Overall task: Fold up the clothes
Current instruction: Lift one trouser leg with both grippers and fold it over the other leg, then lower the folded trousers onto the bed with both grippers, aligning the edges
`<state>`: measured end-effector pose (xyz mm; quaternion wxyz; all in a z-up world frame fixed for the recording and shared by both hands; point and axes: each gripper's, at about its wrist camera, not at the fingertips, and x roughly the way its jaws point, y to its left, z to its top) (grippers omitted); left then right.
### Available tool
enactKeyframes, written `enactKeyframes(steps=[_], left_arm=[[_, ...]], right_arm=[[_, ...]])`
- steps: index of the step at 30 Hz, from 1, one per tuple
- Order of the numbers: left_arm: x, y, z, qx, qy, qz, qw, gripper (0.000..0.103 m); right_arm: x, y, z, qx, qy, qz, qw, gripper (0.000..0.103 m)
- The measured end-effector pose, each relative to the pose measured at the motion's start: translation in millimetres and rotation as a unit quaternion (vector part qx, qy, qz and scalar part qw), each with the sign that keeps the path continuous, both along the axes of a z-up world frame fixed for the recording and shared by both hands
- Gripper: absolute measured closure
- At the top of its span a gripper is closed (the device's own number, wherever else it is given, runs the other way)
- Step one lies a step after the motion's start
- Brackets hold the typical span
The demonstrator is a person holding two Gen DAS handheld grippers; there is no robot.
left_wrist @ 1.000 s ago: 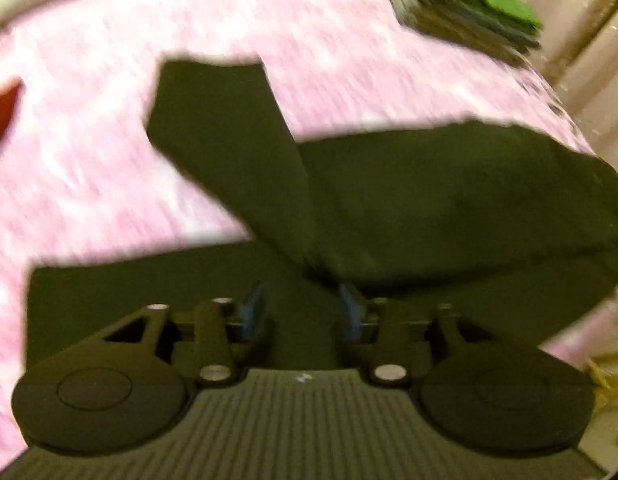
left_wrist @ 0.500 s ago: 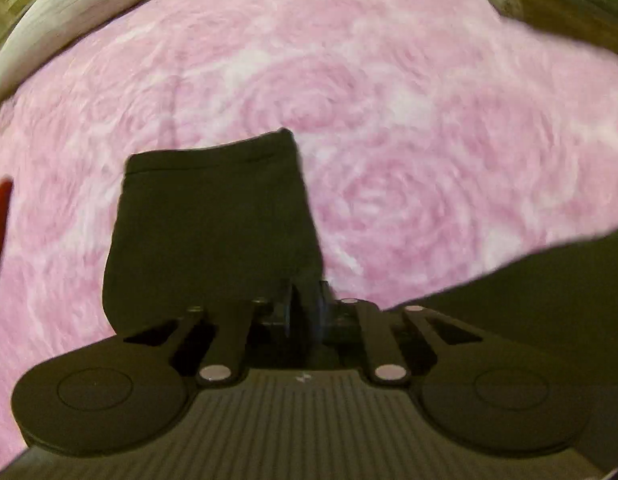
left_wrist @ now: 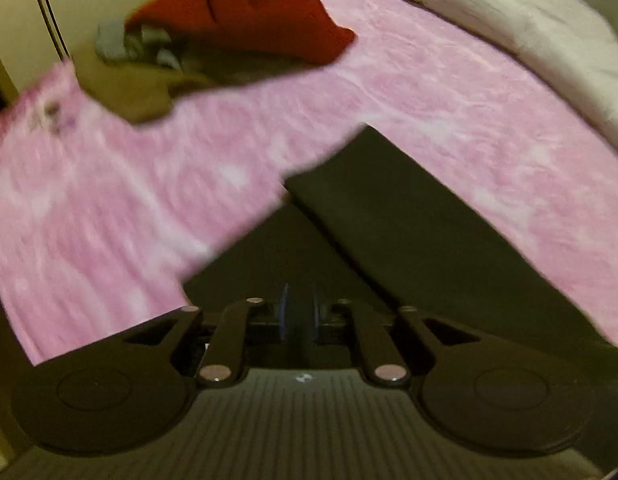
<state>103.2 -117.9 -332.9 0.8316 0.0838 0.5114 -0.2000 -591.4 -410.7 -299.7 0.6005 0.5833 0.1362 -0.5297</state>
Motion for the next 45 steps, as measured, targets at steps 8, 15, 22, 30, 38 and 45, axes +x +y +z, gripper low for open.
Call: enactKeyframes(steps=[8,15,22,30,38,45], left_arm=[[-21.3,-21.0,-30.0,-0.071,0.068,0.007,0.9951,0.082],[-38.4,-37.5,-53.8,-0.127,0.121,0.012,0.9844,0.081],[-40.1,-41.9,-52.4,-0.122,0.107,-0.005,0.9867,0.083],[-50.8,-17.9,-6.2,-0.138,0.044,-0.074,0.9867,0.101],[-92.5,25.9,-16.6,-0.049,0.009,-0.129,0.9904,0.099],[-95.4,31.3,-15.1,-0.059,-0.002,-0.123,0.9906,0.099]], right_arm=[[-14.3,-0.3,-14.5,0.01,-0.066,-0.046,0.997,0.035],[-34.0,-0.3,-31.5,0.013,-0.125,-0.091,0.988,0.035],[-39.4,-9.2,-43.3,0.006,-0.145,-0.11,0.983,0.036],[-33.4,-14.8,3.2,-0.056,-0.08,-0.034,0.995,0.088],[-49.8,7.8,-8.1,0.009,-0.03,-0.018,0.999,0.088],[-55.6,11.3,-11.2,0.003,-0.051,-0.032,0.998,0.088]])
